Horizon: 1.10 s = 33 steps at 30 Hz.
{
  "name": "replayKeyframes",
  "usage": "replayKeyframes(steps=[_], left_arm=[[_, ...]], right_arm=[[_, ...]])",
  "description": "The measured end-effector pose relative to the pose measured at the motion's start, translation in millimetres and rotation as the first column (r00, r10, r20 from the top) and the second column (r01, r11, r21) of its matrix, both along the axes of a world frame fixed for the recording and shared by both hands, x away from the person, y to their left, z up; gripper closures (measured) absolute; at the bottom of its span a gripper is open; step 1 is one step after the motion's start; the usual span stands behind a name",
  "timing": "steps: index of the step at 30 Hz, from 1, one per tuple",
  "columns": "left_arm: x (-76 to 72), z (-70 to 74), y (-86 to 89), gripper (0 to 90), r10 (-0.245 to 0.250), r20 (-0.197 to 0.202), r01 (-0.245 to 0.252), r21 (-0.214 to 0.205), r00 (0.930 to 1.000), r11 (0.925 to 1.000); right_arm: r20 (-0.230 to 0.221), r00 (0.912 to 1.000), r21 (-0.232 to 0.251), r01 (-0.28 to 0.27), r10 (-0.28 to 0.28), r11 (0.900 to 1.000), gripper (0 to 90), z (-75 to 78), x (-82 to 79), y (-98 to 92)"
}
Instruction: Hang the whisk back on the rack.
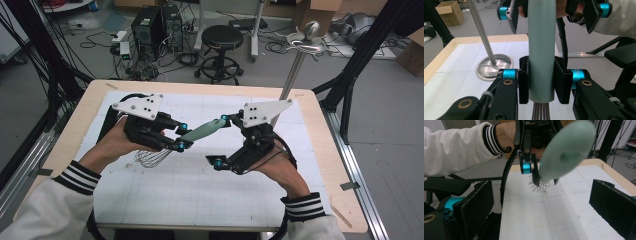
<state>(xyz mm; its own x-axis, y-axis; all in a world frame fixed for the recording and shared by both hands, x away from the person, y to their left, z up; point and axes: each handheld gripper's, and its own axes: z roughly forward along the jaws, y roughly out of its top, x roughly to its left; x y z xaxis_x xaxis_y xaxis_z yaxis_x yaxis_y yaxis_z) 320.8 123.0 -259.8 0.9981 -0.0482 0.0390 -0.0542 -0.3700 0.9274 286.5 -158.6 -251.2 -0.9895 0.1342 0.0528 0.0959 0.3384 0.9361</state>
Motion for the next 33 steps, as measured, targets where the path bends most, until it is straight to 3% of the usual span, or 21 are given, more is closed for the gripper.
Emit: replayKeyframes(steps=[5, 11, 16, 23, 33], left_arm=[[-1.1, 0.3, -0.8, 69.4, -0.005, -0.001, 0.005, -0.006, 1.0, 1.0], [-1.7, 1.0, -0.8, 69.3, -0.009, 0.0, 0.009, -0.011, 1.0, 0.9999], [-2.7, 0.8, -2.2, 69.3, -0.013, 0.001, 0.013, -0.015, 0.9999, 0.9998], [-3.3, 1.3, -4.0, 69.3, -0.02, -0.002, 0.02, -0.018, 0.9998, 0.9996], [-3.6, 1.0, -5.1, 69.3, -0.032, -0.005, 0.032, -0.027, 0.9995, 0.9991]], right_arm=[[0.015, 0.9998, 0.018, -0.015, 0.015, 0.9997, 7.5, 3.1, 1.6, 3.8], [0.015, 0.9995, 0.042, -0.029, 0.029, 0.9987, 18.1, 5.8, 2.3, 4.4], [0.022, 0.9989, 0.048, -0.042, 0.041, 0.998, 34.8, 5.9, 1.5, 4.8], [0.009, 0.9991, 0.062, -0.042, 0.041, 0.9972, 41.7, 6.1, 2.8, 4.5], [0.035, 0.9986, 0.086, -0.044, 0.041, 0.9953, 54.3, 7.7, 3.8, 2.4]])
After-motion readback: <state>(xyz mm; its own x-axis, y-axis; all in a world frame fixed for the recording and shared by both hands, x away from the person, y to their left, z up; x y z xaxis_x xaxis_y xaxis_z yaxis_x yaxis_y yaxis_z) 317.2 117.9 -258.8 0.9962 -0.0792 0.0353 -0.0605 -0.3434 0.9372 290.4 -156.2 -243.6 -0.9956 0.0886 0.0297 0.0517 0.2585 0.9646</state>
